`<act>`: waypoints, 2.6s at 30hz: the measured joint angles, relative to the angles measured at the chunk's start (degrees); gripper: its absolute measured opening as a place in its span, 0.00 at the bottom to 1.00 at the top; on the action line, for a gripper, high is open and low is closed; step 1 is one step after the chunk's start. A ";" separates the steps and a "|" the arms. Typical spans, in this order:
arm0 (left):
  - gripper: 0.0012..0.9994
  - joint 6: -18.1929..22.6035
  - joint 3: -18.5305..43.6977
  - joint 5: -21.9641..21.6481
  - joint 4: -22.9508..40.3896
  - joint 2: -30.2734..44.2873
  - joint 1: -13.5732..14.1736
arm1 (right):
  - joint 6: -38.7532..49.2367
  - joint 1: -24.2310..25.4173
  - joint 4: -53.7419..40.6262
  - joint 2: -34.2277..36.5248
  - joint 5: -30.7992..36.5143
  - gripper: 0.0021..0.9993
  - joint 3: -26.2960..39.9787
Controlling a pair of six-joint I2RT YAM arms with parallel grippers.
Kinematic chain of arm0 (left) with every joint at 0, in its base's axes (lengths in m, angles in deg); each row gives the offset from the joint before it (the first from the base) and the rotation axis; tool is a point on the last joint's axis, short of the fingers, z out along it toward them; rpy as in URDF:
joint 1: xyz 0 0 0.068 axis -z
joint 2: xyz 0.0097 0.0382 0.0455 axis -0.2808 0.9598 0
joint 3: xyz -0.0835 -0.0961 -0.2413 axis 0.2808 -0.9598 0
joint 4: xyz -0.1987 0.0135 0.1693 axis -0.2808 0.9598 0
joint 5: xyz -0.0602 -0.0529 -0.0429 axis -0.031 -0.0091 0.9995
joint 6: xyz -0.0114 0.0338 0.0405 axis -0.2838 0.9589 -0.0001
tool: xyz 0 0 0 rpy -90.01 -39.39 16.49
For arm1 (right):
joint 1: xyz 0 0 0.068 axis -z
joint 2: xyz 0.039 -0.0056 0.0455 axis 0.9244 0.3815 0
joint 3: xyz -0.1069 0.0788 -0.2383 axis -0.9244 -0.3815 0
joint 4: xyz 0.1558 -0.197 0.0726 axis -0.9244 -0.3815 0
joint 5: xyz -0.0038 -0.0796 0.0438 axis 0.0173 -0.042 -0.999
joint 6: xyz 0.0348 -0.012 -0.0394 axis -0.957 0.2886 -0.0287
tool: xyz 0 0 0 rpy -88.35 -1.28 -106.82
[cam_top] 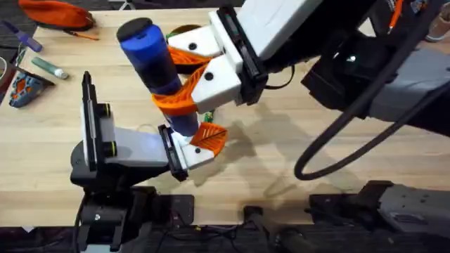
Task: Pick up the gripper from the table and insert it into the empty holder that is missing its gripper. Then pick up a screw, insert it into the mounting hole, and use the screwdriver to tighten it. Finally, clean up the table by picking up the vegetable and placing it into the bucket.
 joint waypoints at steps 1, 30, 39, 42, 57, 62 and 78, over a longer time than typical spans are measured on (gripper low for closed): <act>0.01 -0.01 0.00 0.00 0.00 0.00 0.01 | 0.26 0.02 -0.29 0.06 0.00 0.06 0.00; 0.01 0.21 0.00 -0.02 -0.02 0.00 0.01 | -12.53 2.84 11.62 1.73 -0.57 0.06 1.55; 0.01 0.21 0.00 -0.02 -0.02 0.00 0.01 | -4.68 7.23 -23.68 1.70 15.77 0.06 7.14; 0.01 0.21 0.00 -0.01 -0.01 -0.01 0.01 | 2.49 8.41 -39.41 1.70 22.06 0.06 12.99; 0.01 0.21 0.00 0.00 -0.02 0.00 0.01 | 40.64 20.65 -83.57 1.70 56.45 0.06 26.88; 0.01 0.21 0.00 0.00 -0.02 -0.01 0.01 | 53.43 24.20 -88.33 3.34 63.92 0.06 26.91; 0.01 0.21 0.00 0.00 -0.02 -0.01 0.01 | 65.40 27.08 -93.05 23.41 70.69 0.06 27.02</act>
